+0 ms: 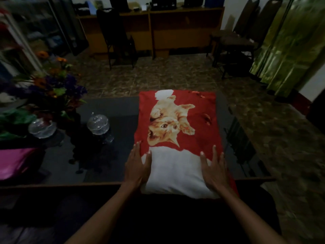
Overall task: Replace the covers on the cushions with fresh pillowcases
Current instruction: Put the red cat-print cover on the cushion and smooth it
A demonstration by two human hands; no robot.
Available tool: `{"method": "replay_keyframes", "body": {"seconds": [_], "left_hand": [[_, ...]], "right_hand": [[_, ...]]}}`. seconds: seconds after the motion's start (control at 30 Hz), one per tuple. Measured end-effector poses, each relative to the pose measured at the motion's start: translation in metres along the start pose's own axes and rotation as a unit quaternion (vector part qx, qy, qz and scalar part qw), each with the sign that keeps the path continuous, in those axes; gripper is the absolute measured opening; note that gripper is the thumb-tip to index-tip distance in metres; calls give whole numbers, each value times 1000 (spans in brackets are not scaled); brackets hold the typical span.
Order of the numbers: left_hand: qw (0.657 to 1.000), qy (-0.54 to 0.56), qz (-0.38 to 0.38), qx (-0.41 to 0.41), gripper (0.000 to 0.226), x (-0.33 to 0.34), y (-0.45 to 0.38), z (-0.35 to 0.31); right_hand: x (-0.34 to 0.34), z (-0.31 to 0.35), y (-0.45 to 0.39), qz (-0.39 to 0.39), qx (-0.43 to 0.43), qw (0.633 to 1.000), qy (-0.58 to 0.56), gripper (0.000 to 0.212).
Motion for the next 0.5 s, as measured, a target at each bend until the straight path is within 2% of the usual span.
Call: {"method": "replay_keyframes", "body": {"seconds": [0.07,0.17,0.23,0.4,0.5], "left_hand": [[1000,0,0,-7,73,2,13,6],[998,8,15,-55,80,8,26,20],[996,6,29,-80,82,11,33,27],[992,60,36,-104,92,5,42,45],[985,100,40,-132,90,4,50,54]], "right_hand": [[1,-8,10,-12,17,1000,-12,93],[1,7,26,-44,12,999,23,83],[8,4,37,-41,24,999,1,80],[12,-23,51,-42,47,995,-74,98],[3,-15,54,-35,33,993,-111,97]]}}
Point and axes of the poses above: each hand's wrist, its own y-axis away from the middle knuckle, its own x-axis out of the palm, z = x × y, the point moved 10 cm from there along -y, towards the middle knuckle, and after that the axes turned 14 degrees about z, right-handed, at the moved point
